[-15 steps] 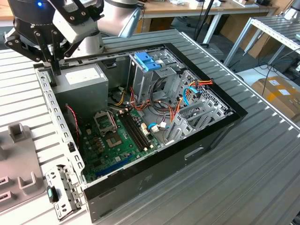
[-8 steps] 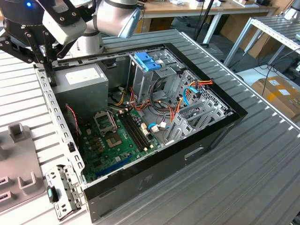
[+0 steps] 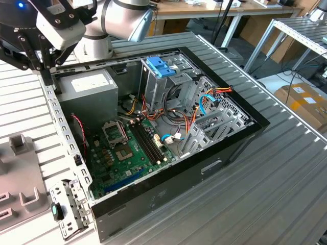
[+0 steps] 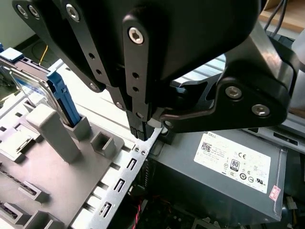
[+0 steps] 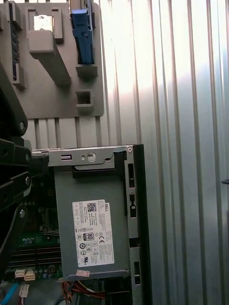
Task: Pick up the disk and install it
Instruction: 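Reach for the disk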
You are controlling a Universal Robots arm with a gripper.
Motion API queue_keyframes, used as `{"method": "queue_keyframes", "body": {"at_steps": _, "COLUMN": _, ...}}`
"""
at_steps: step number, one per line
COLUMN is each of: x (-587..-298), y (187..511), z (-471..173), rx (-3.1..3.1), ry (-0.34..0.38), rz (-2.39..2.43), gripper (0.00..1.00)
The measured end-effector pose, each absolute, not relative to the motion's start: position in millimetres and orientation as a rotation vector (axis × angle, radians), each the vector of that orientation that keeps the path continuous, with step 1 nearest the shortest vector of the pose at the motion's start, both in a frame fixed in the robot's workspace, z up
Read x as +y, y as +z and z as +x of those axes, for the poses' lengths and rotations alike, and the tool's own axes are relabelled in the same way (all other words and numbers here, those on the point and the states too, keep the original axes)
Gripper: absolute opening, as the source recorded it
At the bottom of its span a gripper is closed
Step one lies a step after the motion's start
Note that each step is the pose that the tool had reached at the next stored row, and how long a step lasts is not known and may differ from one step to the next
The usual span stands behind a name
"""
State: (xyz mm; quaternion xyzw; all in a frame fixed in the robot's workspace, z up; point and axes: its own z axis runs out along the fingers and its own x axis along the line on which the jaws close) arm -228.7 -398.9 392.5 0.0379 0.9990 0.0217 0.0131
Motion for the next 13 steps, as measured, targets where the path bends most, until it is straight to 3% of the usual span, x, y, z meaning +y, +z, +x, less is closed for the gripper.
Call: {"method": "queue_keyframes", "body": {"at_steps": 13, "x": -396.0, "y": 392.3, "z": -242.3, "rx": 3.113, "ry": 0.068, "rz": 0.118, "gripper": 0.11}}
